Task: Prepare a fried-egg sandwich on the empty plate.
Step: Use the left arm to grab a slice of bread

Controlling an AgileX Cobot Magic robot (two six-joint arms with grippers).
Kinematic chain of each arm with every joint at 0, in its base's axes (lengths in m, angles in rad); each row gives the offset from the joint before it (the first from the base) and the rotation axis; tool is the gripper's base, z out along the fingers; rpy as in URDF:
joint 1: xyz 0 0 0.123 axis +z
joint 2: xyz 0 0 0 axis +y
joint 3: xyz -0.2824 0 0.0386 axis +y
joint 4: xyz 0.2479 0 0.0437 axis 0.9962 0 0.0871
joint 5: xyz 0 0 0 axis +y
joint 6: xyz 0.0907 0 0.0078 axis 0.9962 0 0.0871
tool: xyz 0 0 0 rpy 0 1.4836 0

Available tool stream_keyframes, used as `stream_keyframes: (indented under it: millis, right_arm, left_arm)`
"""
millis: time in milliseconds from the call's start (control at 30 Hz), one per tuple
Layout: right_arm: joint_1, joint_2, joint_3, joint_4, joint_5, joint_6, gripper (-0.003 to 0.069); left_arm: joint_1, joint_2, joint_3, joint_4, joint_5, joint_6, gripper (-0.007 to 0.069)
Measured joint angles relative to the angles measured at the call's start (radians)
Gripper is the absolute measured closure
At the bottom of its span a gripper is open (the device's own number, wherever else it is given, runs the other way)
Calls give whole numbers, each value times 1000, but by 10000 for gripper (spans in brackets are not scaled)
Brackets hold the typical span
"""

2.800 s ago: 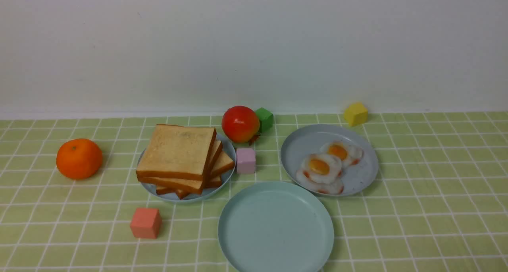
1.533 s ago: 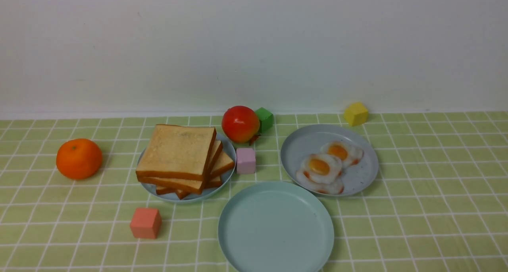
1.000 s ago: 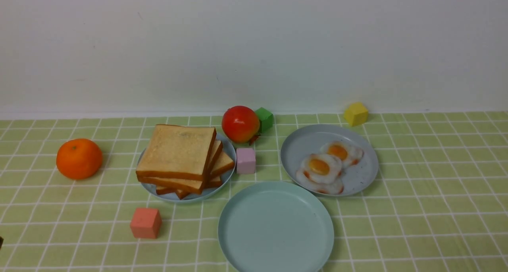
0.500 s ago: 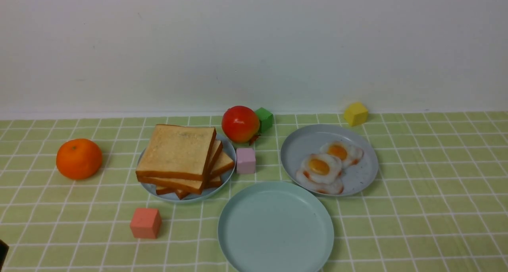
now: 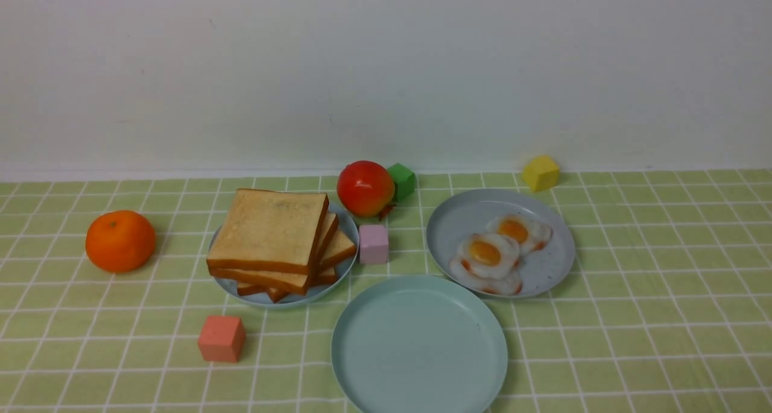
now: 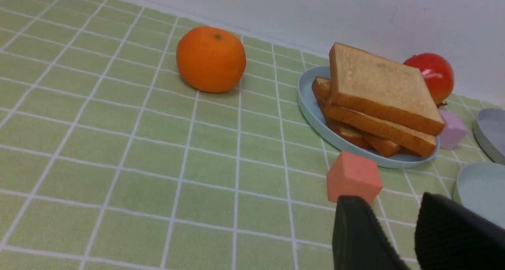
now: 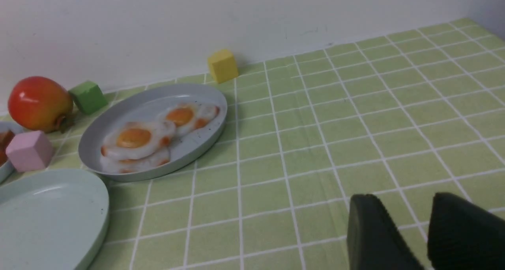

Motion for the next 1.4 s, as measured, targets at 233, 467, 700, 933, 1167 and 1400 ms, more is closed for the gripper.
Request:
stream_keyframes:
  millis: [233,467,700,933,1167,1400]
  right_arm:
    - [0,0,0,0,49,0,418]
    - [0,0,0,0,64,0,418]
    - [0,0,0,0,64,0,418]
    - [0,0,0,-15,64,0,418]
    - [0,0,0,-15,64,0,418]
    - [0,0,0,-16,-88,0,418]
  left_arm:
    - [0,0,0,-29,10,-6,386]
    - [0,0,0,-34,34,-25,386]
    - [0,0,0,-26,53,-26,386]
    - [0,0,0,-23,75,-27,386]
    - [0,0,0,-23,76,-29,386]
    - [0,0,0,-30,-94,-32,386]
